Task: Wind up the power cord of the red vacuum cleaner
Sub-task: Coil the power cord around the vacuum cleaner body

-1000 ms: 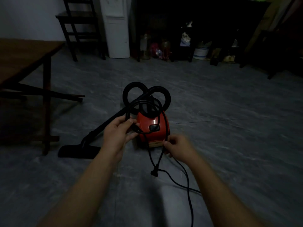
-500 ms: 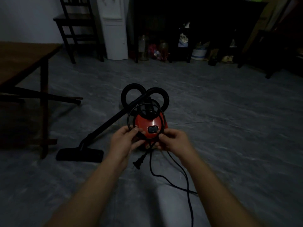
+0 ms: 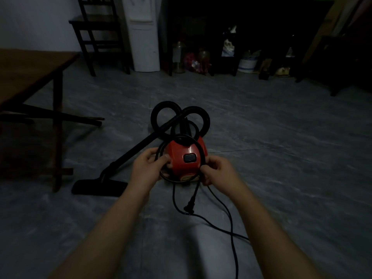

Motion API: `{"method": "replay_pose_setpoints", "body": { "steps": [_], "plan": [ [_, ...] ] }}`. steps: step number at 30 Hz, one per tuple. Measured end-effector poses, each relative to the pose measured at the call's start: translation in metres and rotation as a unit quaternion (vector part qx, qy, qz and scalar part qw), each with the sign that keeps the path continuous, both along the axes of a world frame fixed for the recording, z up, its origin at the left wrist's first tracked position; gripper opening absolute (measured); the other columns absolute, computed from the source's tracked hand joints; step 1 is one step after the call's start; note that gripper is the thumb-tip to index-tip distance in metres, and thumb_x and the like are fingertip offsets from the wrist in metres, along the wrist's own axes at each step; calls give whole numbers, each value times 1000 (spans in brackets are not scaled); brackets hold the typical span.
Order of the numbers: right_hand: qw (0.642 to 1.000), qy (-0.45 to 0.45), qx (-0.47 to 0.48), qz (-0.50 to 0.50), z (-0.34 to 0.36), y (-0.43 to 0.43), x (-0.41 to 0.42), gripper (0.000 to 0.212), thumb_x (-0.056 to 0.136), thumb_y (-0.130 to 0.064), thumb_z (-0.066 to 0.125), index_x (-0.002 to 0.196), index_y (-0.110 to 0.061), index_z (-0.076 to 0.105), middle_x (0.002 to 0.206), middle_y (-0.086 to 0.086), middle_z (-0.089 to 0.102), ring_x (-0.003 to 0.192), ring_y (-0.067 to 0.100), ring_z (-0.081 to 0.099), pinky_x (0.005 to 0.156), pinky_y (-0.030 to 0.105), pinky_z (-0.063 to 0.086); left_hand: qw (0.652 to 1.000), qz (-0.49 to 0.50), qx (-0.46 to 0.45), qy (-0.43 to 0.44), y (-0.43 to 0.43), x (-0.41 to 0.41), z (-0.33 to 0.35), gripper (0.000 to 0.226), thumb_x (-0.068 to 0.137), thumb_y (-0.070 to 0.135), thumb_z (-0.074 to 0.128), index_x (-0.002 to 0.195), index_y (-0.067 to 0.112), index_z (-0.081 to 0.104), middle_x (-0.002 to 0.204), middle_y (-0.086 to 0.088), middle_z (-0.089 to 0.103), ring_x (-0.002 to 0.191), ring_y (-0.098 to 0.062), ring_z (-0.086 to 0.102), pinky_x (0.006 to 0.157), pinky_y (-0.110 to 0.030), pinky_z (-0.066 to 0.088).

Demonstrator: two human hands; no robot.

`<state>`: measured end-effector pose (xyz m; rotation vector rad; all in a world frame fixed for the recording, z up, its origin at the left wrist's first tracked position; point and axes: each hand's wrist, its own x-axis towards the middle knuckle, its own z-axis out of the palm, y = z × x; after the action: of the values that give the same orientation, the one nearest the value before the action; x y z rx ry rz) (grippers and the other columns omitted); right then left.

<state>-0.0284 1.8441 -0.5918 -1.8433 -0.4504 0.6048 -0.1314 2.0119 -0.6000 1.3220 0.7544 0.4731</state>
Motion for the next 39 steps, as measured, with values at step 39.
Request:
{"method": "replay_pose_setpoints", "body": {
  "steps": [39],
  "plan": [
    [975,-143,68,-154,-13,-2,11,16,94,-17,55,87,-28,65,87,-3,71,85,19,71,78,52,60,983,-14,158,92,-21,-3,-10,24,81,29,76,92,15,60,79,-5,67,74,-18,66,68,-39,55]
  ]
}}
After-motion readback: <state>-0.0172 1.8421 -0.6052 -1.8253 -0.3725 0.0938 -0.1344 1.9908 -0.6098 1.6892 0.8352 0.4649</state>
